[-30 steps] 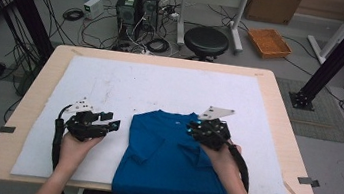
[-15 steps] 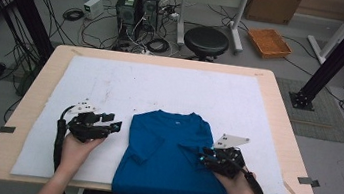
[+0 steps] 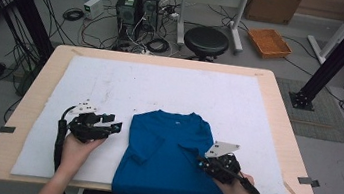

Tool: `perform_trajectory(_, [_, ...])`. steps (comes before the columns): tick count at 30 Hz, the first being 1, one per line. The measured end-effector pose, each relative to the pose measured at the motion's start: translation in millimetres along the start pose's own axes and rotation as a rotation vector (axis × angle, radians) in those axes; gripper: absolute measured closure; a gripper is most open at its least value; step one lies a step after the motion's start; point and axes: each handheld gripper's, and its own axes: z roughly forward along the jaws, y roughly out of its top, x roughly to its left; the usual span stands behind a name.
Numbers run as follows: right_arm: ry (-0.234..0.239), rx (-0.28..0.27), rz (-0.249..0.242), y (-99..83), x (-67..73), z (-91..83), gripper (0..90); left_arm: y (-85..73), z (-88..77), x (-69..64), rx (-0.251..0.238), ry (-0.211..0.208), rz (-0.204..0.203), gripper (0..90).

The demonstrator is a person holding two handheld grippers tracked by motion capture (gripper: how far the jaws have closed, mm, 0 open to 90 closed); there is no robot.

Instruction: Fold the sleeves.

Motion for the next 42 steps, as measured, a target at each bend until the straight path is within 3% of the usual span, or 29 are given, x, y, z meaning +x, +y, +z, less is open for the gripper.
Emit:
perform_trajectory(8, [0.077, 0.025, -0.047, -15.0, 3.0, -4.4, 88.3, -0.1, 0.6, -0.7, 0.003, -0.003, 0.002, 47.8])
perform_trajectory(10, [0.082, 0.001, -0.036, -15.8, 0.3, -6.8, 74.1, 0.0, 1.0, -1.1, 0.0, -0.003, 0.002, 47.8])
perform_trajectory(14, [0.054, -0.043, -0.004, -12.2, -10.2, -12.1, 69.1, 1.1, 2.6, -1.4, -0.001, 0.007, 0.002, 47.4])
perform_trajectory(15, [-0.003, -0.074, 0.047, -7.4, -23.6, -13.0, 63.5, 3.2, 5.4, -2.0, -0.003, 0.014, -0.004, 47.4])
perform_trajectory(18, [-0.04, -0.112, 0.158, -1.5, -50.1, -9.0, 61.9, 8.0, 13.4, -4.1, 0.009, 0.025, -0.006, 47.4])
perform_trajectory(21, [-0.077, -0.101, 0.259, 3.9, -77.3, 4.4, 59.6, 11.4, 24.4, -5.8, 0.037, 0.047, -0.02, 47.4])
perform_trajectory(25, [-0.027, -0.056, 0.371, 6.9, -100.9, 29.2, 59.4, 11.5, 35.3, -6.2, 0.062, 0.05, -0.029, 47.4])
perform_trajectory(29, [-0.043, -0.015, 0.345, 8.6, -106.9, 43.1, 85.1, 10.5, 35.7, -4.8, 0.073, 0.051, -0.03, 47.4])
perform_trajectory(31, [-0.087, -0.02, 0.327, 9.0, -108.2, 42.9, 88.7, 10.1, 34.4, -3.7, 0.066, 0.052, -0.037, 47.4])
perform_trajectory(36, [-0.133, -0.026, 0.354, 5.1, -113.5, 42.4, 87.5, 9.7, 34.1, -2.9, 0.065, 0.05, -0.044, 47.4])
perform_trajectory(39, [-0.176, -0.04, 0.353, 4.1, -114.3, 39.6, 75.0, 10.3, 33.2, -3.6, 0.055, 0.048, -0.036, 47.4])
perform_trajectory(40, [-0.177, -0.061, 0.362, 3.8, -115.5, 37.2, 67.1, 10.5, 32.6, -4.1, 0.046, 0.049, -0.038, 47.4])
perform_trajectory(42, [-0.175, -0.106, 0.378, 2.2, -118.3, 30.7, 63.0, 11.5, 30.1, -3.8, 0.035, 0.054, -0.027, 47.4])
